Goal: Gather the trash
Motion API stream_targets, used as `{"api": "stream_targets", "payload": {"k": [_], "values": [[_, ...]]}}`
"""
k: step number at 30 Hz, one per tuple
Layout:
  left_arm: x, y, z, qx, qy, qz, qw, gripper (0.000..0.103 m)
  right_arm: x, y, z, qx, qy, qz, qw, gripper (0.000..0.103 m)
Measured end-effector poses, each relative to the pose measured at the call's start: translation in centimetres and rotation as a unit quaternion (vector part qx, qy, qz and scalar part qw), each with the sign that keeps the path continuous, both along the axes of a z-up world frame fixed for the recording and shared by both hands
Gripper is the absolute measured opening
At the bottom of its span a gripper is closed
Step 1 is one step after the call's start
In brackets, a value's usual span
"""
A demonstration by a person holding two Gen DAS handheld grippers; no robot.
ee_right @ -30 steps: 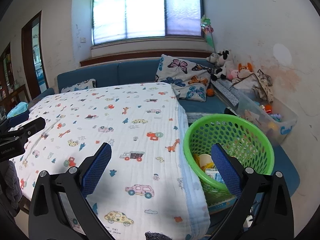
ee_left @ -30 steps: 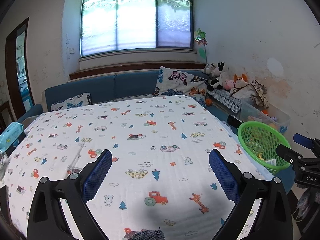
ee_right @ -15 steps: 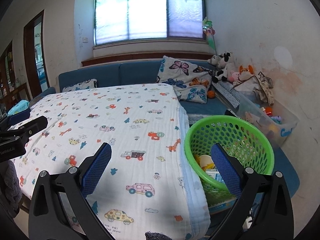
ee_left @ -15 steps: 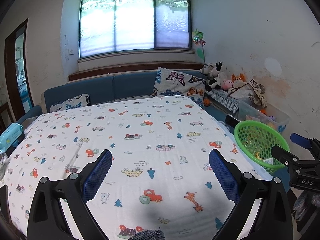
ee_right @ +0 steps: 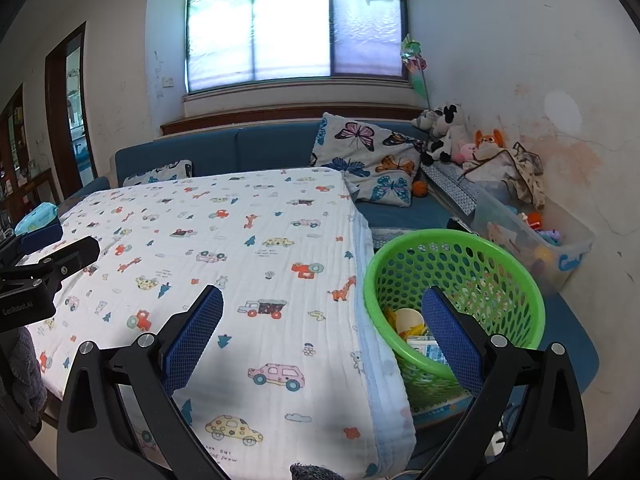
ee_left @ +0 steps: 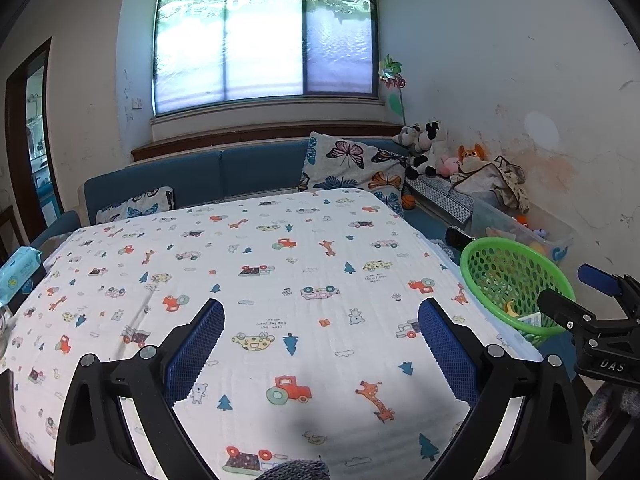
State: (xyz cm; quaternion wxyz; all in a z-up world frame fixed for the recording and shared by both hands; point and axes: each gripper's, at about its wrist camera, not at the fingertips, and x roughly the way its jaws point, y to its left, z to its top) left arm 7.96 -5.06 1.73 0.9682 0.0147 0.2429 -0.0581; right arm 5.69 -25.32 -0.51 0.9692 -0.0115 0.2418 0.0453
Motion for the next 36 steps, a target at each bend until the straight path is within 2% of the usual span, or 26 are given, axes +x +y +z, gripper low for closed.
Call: {"api": "stream_targets", "payload": {"k": [36], "values": [[-0.05, -0.69, -0.24, 0.0, 0.003, -0.005, 1.0, 0.094, -0.3, 0.07, -0.14, 0.003, 0.002, 0.0, 1.0, 0.099]]}}
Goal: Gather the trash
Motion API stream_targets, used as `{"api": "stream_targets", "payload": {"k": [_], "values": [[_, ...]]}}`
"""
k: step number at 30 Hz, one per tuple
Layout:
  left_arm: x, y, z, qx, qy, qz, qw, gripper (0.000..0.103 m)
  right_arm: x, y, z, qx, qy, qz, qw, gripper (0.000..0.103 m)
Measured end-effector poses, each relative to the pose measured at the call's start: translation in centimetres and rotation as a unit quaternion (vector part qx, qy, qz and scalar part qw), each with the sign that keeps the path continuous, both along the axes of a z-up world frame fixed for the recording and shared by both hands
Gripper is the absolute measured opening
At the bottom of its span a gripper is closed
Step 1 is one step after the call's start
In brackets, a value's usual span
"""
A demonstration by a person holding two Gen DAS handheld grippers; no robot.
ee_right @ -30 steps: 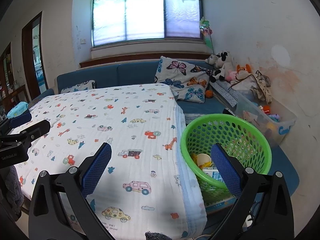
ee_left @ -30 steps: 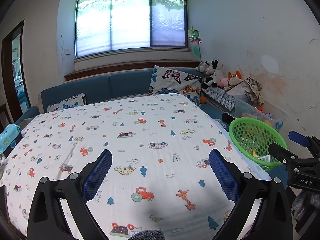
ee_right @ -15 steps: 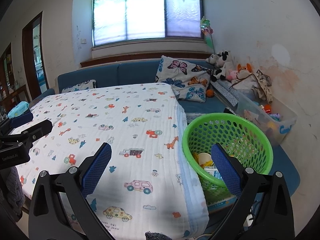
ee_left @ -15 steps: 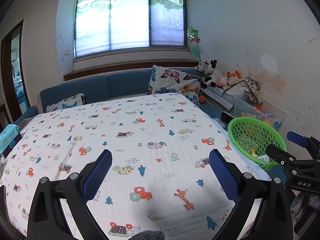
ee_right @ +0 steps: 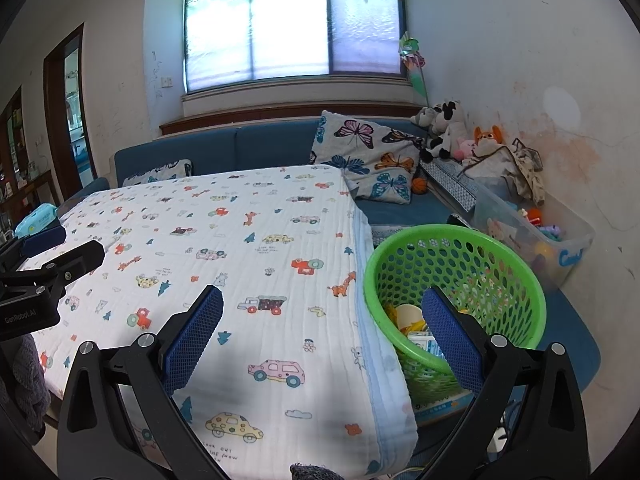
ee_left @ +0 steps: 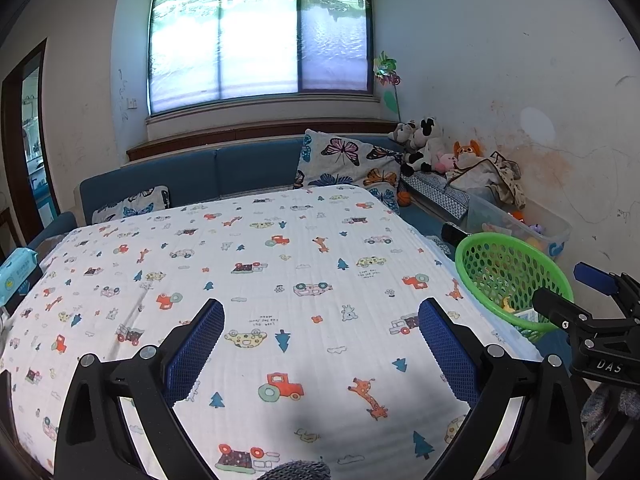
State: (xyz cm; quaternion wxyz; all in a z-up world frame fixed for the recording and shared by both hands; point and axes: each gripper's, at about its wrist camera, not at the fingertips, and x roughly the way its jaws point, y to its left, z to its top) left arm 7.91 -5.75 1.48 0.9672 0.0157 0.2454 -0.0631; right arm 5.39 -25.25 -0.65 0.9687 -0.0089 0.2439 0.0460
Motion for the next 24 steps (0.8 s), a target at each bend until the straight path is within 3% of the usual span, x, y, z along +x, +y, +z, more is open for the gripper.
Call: {"api": "stream_targets", "payload": {"k": [24], "values": [[-0.02, -0.22, -0.17, 0.002, 0.0, -0.002, 1.0, 0.094, 0.08, 0.23, -0.14, 0.001, 0.002, 0.0, 1.0, 0.099]]}}
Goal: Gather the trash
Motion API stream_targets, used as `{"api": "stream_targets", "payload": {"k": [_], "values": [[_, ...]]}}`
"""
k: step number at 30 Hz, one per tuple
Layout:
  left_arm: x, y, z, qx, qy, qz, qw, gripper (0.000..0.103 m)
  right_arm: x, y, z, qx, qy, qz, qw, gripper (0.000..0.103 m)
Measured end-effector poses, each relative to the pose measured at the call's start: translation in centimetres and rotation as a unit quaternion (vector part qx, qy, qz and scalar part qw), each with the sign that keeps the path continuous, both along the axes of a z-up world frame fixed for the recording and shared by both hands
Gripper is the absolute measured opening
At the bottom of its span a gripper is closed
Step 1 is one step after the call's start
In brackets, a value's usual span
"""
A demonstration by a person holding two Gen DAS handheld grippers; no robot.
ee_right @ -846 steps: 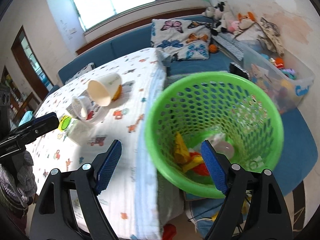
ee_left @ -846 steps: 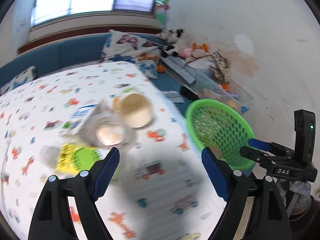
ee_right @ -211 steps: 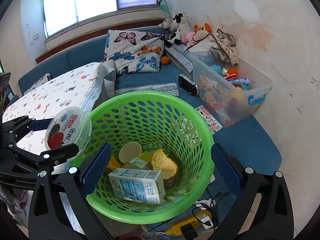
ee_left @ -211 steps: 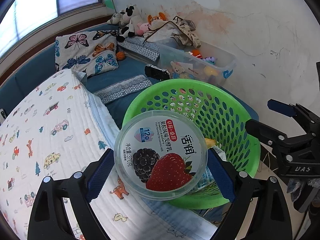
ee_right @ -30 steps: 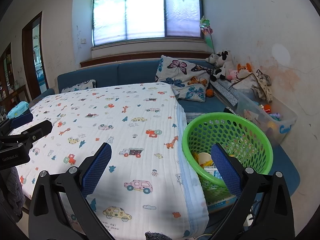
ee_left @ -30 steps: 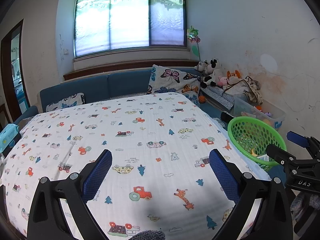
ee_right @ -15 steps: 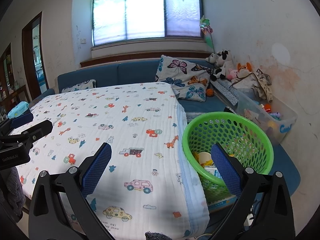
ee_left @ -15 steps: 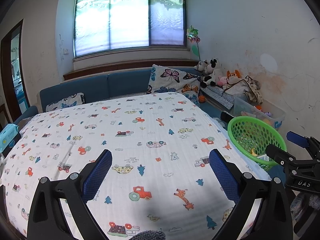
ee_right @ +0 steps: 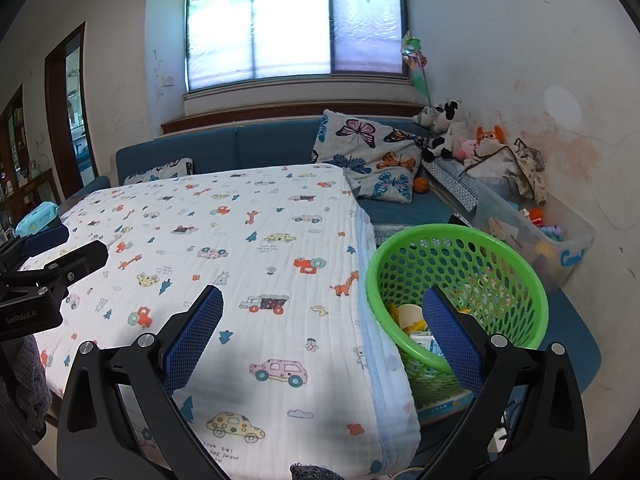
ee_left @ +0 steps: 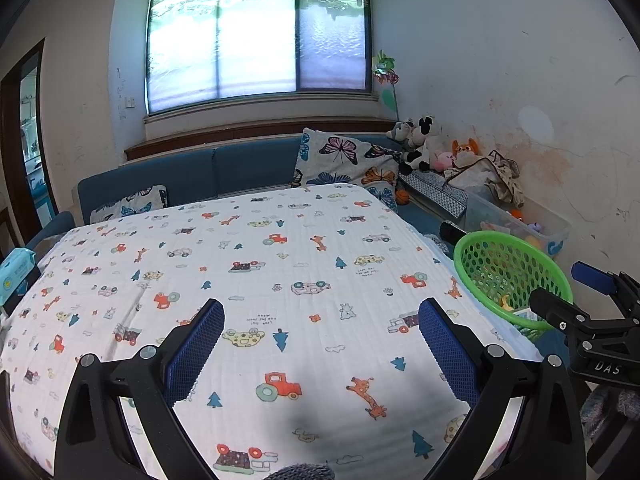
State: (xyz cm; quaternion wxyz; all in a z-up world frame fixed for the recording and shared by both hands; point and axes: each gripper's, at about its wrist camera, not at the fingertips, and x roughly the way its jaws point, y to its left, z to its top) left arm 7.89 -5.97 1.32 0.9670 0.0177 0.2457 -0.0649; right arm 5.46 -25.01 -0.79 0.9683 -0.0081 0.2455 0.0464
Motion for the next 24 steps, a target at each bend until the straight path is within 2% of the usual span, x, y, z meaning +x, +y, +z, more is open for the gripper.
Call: {"api": "stream_targets", "payload": {"k": [14, 24], "values": [[0.2, 0.3, -0.3, 0.001, -0.003, 0.011, 0.9999, 0.094, 0.1, 0.2, -0.2, 0.001, 0.003, 0.002, 1.0, 0.099], [0.7, 0.9, -0.6, -0.005, 0.011, 0.012, 0.9999, 0.094, 0.1, 0.3, -0.3, 0.001, 0.004, 0.003, 1.0, 0.099]]}}
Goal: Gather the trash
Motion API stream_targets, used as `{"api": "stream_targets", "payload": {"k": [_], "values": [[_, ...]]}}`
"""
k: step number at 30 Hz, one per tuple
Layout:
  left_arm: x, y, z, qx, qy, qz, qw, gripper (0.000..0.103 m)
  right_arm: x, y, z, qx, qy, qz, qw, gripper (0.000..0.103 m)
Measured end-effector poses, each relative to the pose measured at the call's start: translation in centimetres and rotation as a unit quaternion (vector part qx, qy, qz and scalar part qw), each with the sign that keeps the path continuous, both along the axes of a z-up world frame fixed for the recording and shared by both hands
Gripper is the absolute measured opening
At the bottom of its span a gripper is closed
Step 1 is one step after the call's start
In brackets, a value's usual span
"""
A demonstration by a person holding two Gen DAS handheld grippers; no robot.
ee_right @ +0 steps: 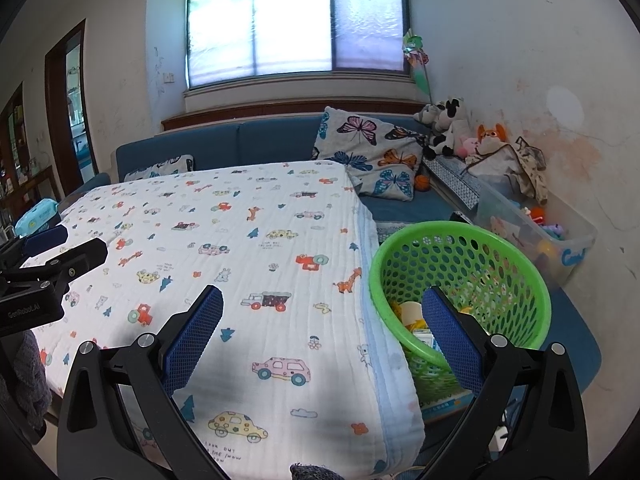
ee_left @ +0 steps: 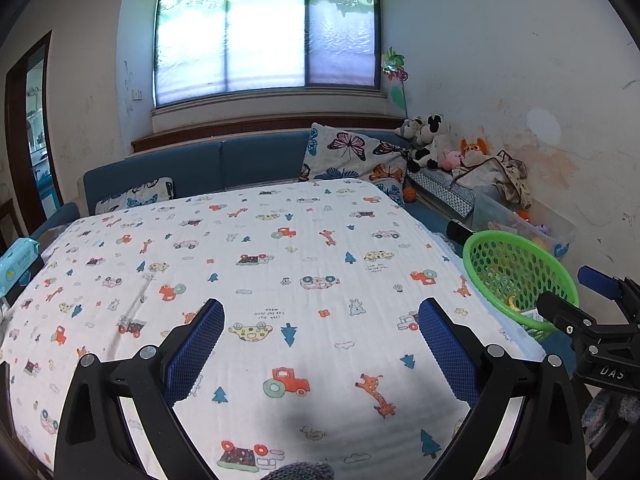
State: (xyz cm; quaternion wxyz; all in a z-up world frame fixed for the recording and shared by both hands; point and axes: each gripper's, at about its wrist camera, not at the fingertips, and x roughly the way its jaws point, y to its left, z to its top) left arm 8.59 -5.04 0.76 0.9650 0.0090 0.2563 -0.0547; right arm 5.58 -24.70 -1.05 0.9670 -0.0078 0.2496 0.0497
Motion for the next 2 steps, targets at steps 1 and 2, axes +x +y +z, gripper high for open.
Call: {"api": "stream_targets", "payload": {"k": [1, 2], "values": [[0.03, -0.02, 0.01, 0.001, 0.0, -0.001, 1.0, 0.094, 0.05, -0.05, 0.03, 0.0, 0.0, 0.0, 1.0, 0.099], [0.03, -0.03, 0.02, 0.002, 0.0, 0.0, 1.0, 0.094, 0.05, -0.03, 0.02, 0.0, 0.0, 0.0, 1.0, 0.099]]}}
